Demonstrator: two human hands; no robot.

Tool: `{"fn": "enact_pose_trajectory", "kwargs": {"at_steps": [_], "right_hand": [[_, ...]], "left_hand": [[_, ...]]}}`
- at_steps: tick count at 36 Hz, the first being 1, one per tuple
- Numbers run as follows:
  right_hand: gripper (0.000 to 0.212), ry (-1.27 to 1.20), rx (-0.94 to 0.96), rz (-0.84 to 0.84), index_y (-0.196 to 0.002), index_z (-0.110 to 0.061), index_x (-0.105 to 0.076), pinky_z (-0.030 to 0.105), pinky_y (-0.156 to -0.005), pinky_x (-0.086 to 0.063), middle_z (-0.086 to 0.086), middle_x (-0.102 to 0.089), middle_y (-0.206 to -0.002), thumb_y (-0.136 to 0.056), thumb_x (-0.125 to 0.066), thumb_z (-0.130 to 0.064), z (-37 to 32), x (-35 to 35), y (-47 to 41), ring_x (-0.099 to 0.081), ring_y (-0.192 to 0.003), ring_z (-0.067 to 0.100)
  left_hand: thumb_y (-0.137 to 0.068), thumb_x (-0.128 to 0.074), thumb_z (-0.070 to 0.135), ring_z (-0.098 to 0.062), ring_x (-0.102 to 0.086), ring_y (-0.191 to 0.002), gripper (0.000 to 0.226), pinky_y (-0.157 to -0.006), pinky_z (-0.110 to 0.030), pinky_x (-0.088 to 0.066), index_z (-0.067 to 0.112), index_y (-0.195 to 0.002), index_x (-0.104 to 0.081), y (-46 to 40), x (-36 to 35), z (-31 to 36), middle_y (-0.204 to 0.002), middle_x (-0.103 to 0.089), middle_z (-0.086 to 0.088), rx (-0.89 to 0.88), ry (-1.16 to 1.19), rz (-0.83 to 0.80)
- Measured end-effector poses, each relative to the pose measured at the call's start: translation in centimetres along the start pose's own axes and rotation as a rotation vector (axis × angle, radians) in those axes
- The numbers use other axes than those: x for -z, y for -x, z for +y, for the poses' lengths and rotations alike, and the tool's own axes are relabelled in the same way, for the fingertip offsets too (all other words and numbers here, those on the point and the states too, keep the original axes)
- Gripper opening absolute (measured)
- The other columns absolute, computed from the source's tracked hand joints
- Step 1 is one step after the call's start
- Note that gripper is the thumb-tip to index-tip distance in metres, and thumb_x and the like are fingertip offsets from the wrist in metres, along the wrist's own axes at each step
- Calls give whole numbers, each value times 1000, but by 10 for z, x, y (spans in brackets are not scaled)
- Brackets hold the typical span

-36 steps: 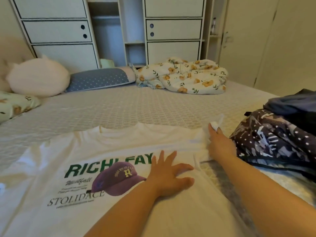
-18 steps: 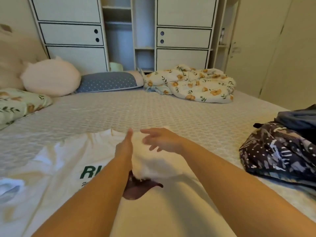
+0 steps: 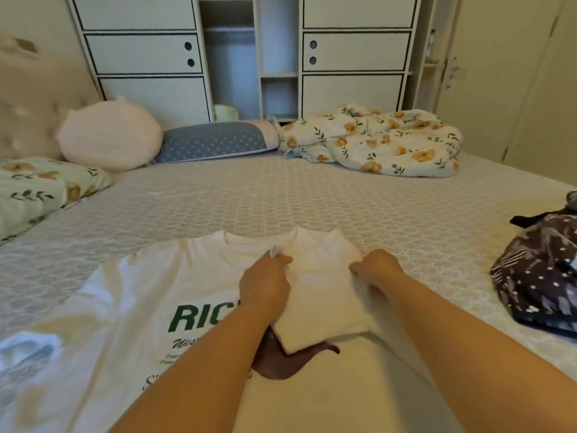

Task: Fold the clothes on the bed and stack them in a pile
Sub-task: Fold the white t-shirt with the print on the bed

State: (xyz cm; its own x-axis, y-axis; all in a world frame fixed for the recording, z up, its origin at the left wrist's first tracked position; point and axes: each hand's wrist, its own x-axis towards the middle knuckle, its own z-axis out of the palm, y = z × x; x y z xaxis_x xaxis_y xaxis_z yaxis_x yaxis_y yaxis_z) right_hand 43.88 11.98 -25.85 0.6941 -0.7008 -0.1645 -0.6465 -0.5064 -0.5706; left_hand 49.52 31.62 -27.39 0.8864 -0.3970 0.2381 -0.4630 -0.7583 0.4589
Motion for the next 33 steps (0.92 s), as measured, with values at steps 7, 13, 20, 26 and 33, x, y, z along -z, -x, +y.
{"fn": "enact_pose_trajectory", "kwargs": {"at_steps": [7, 13, 20, 26, 33], "right_hand": [[61, -44, 178, -22, -137, -13, -40, 28, -79, -40, 10, -42, -138, -87, -63, -38, 15, -4, 1, -51, -115, 27], [61, -81, 296, -48, -139, -18, -39, 31, -91, -41, 8, -39, -140, -84, -66, -30, 40, 2, 47, -47, -121, 25], [57, 272, 440, -117, -146, -23, -33, 29, -112, -19, 1, -18, -156, -96, -47, -43, 91, 7, 151, -20, -141, 22], [49, 335, 357, 25, -141, -18, -41, 29, -100, -34, 2, -32, -148, -93, -47, -25, 146, 26, 256, -34, -130, 23], [32, 598, 231, 97, -126, -20, -48, 34, -81, -41, 3, -46, -125, -94, -45, -17, 178, 51, 337, -44, -114, 23]], "left_hand": [[-99, -38, 29, -25, -37, -127, 45, -90, -38, -41, 32, -144, -35, -24, 5, -21, -156, -16, 3, 78, -214, 14], [-96, -24, 57, -24, 12, -146, 61, -115, -51, -1, 34, -151, -13, 20, -12, -20, -159, 17, 2, 97, -333, -37], [-96, -22, 59, -17, 13, -146, 63, -112, -50, 17, 34, -152, -6, 104, -21, 44, -160, 9, 7, -351, -332, -293], [-98, -18, 57, -16, 8, -147, 61, -117, -50, 5, 34, -152, -2, 195, -15, 70, -160, 9, 7, -387, -281, -444], [-96, -15, 60, -15, 16, -146, 63, -115, -49, 11, 35, -152, 2, 283, -4, 89, -160, 13, 7, -461, -303, -522]]}}
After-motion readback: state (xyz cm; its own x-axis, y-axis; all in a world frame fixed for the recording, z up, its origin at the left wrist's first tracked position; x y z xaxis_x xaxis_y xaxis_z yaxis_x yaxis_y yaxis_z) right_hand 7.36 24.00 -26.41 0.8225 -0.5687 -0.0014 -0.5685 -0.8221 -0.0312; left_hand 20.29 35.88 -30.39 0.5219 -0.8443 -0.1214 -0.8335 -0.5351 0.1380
